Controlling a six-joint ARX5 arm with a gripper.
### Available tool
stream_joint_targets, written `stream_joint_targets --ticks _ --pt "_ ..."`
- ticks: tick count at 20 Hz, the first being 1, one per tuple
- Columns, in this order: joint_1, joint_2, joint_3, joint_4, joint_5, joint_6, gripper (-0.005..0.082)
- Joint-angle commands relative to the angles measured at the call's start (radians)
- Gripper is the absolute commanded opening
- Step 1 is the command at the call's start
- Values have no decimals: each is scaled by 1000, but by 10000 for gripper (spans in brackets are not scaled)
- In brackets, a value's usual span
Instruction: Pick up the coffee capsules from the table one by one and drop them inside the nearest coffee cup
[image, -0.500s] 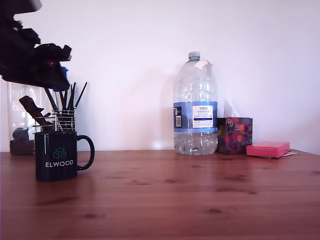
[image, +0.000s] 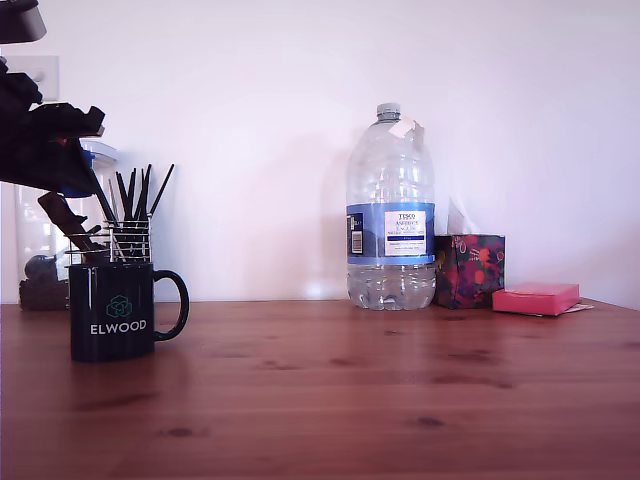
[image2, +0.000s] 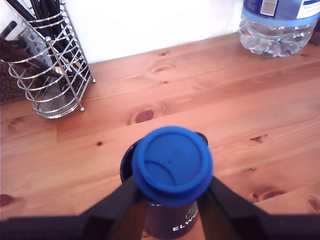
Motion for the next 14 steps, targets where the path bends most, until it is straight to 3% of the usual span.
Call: stream_joint_targets --ticks 1,8,14 --pt "2 -4 -19 2 3 5 158" --pt "2 -3 -13 0 3 4 158" --pt "2 70 115 -106 4 5 158"
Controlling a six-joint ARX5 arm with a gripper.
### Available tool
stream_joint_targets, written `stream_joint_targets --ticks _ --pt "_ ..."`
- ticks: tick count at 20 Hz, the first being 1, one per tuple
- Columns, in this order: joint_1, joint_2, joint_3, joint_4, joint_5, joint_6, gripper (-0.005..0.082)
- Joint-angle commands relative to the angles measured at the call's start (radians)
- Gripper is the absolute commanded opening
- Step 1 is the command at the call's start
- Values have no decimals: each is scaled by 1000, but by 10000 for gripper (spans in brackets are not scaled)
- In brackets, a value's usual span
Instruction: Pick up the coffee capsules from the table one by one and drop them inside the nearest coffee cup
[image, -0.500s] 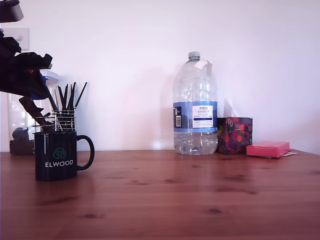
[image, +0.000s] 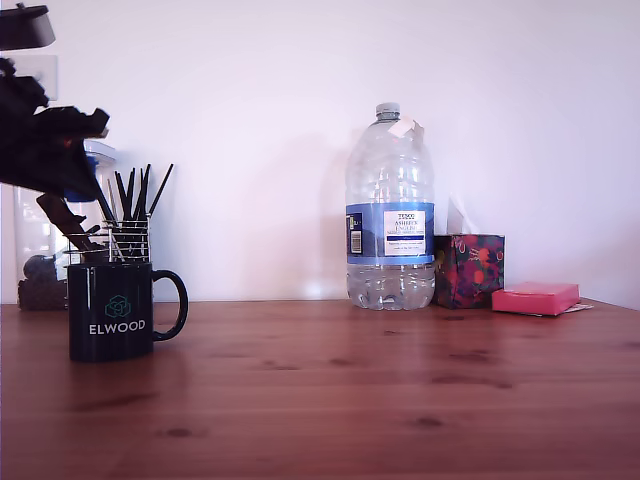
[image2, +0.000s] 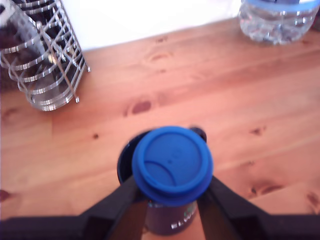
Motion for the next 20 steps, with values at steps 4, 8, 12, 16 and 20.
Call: stream_joint_targets --ticks 4,8,12,16,20 --pt "2 163 188 -123 9 4 158" --pt "9 314 400 -317 24 4 160" --pt "17 435 578 -536 28 -4 163" --pt "27 483 632 -647 26 -4 163" --pt "39 488 632 -695 27 -4 163"
